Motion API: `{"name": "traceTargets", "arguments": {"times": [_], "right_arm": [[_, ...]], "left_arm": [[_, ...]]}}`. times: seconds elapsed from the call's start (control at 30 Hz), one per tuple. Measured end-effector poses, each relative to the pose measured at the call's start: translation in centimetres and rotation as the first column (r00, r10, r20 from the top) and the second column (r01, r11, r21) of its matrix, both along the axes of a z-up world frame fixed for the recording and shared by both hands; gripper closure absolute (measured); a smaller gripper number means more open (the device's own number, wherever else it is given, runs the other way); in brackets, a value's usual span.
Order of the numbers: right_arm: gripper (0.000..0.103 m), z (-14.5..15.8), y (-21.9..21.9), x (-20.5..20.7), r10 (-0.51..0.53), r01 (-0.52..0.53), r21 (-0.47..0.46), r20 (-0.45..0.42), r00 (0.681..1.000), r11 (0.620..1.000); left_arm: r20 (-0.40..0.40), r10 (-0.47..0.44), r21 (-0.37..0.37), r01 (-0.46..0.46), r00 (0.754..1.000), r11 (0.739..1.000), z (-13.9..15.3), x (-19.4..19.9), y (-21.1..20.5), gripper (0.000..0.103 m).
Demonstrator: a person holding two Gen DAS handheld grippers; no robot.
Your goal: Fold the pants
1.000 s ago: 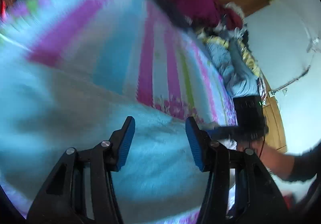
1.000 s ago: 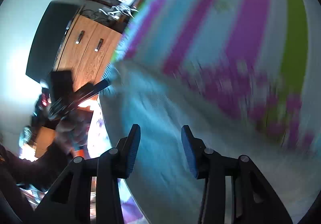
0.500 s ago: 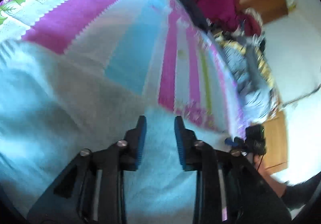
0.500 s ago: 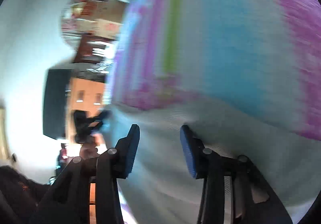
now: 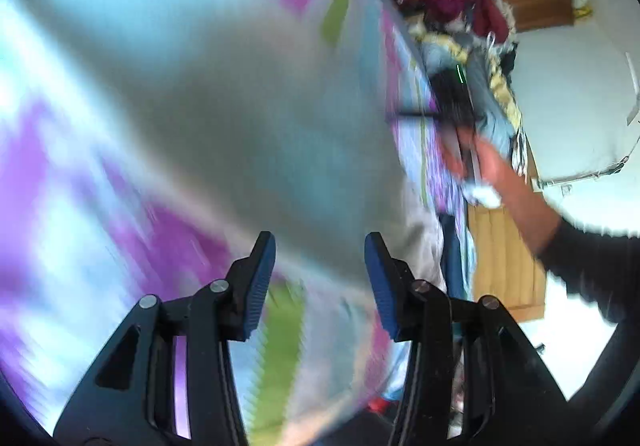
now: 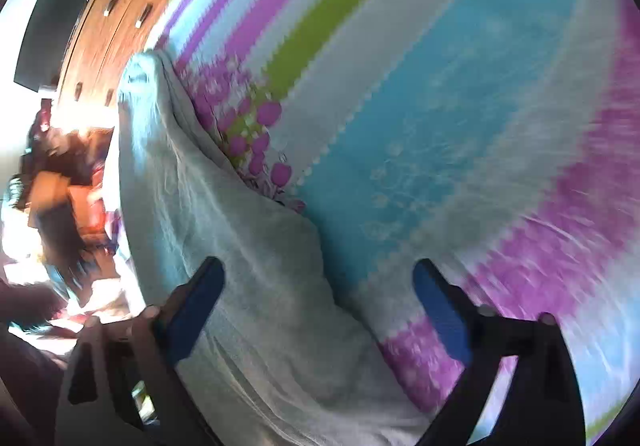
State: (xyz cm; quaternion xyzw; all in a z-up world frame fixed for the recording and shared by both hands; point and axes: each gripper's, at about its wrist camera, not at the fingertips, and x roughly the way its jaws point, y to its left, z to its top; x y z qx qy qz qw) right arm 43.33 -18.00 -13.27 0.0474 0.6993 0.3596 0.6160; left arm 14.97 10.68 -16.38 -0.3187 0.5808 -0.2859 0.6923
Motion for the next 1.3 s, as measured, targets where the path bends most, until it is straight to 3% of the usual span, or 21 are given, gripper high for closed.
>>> {"name": "traceTargets", "arguments": {"times": [0.07, 0.17, 0.2, 0.37, 0.53, 0.7, 0.77, 0.87, 1.03, 1.07, 1.1, 1.13, 1.23, 1.3], "right_arm": [[0.009, -1.5, 0.0, 0.7, 0.018, -0.015, 0.061, -0.052, 0.998, 0.998], [0.012, -1.8, -0.9, 0.5, 0.025, -0.019, 0.111, -0.056, 0.998, 0.994], [0.015, -1.7, -1.0, 0.0, 0.033, -0.027, 0.110, -0.053, 0.998, 0.994], [0.030, -0.8, -2.3, -1.5, 0.084, -0.081, 0.108, -0.024, 0.996, 0.991], [0.032, -0.4, -2.2, -1.8, 0.124, -0.125, 0.088, 0.021, 0.992, 0.988], [0.032, -1.0, -1.6, -1.2, 0.170, -0.169, 0.091, 0.004, 0.986, 0.981], [0.032, -0.8, -1.1, -1.5, 0.201, -0.196, 0.132, -0.022, 0.979, 0.972], [0.033, -1.2, -0.2, -2.1, 0.249, -0.238, 0.159, -0.055, 0.967, 0.958], [0.034, -3.0, 2.1, -1.1, 0.249, -0.226, 0.202, -0.100, 0.963, 0.953], [0.045, -3.1, 2.1, -0.9, 0.234, -0.211, 0.201, -0.100, 0.967, 0.957], [0.087, -3.0, 2.1, -0.9, 0.225, -0.210, 0.169, -0.074, 0.971, 0.963], [0.096, -2.9, 2.0, -1.2, 0.226, -0.217, 0.134, -0.054, 0.973, 0.967], [0.097, 0.2, 3.2, -2.8, 0.286, -0.290, 0.127, 0.048, 0.957, 0.949], [0.098, 0.6, 1.5, -0.6, 0.219, -0.227, 0.081, 0.103, 0.970, 0.970]], "left_arm": [[-0.052, 0.005, 0.001, -0.005, 0.999, 1.000, -1.8, -1.7, -1.9, 0.056], [-0.074, 0.056, 0.030, -0.053, 0.996, 0.998, -3.2, -3.2, -2.2, 0.056], [-0.082, 0.089, 0.000, -0.090, 0.993, 0.996, -3.5, -3.1, -1.9, 0.056], [-0.017, 0.140, -0.001, -0.140, 0.990, 0.990, -3.7, -0.7, -3.4, 0.056], [0.024, 0.213, -0.012, -0.212, 0.977, 0.977, -4.3, 1.1, -4.4, 0.056], [0.073, 0.223, -0.008, -0.223, 0.972, 0.975, -4.1, -0.6, -4.5, 0.057], [0.077, 0.227, -0.002, -0.227, 0.971, 0.974, -4.1, -0.8, -4.2, 0.062], [0.076, 0.231, 0.012, -0.232, 0.970, 0.973, -4.7, -1.2, -4.2, 0.079], [0.059, 0.210, -0.001, -0.211, 0.976, 0.978, -5.1, -1.0, -4.1, 0.085], [0.057, 0.205, 0.003, -0.206, 0.977, 0.979, -5.1, -1.0, -4.0, 0.087], [0.055, 0.204, 0.010, -0.205, 0.977, 0.979, -5.2, -1.0, -4.0, 0.089], [0.056, 0.204, 0.024, -0.205, 0.977, 0.978, -5.2, -1.0, -4.1, 0.092], [0.083, 0.192, 0.080, -0.198, 0.978, 0.977, -4.8, -1.2, -4.8, 0.094], [0.072, 0.213, 0.059, -0.218, 0.974, 0.974, -5.2, -1.5, -4.5, 0.094]]}}
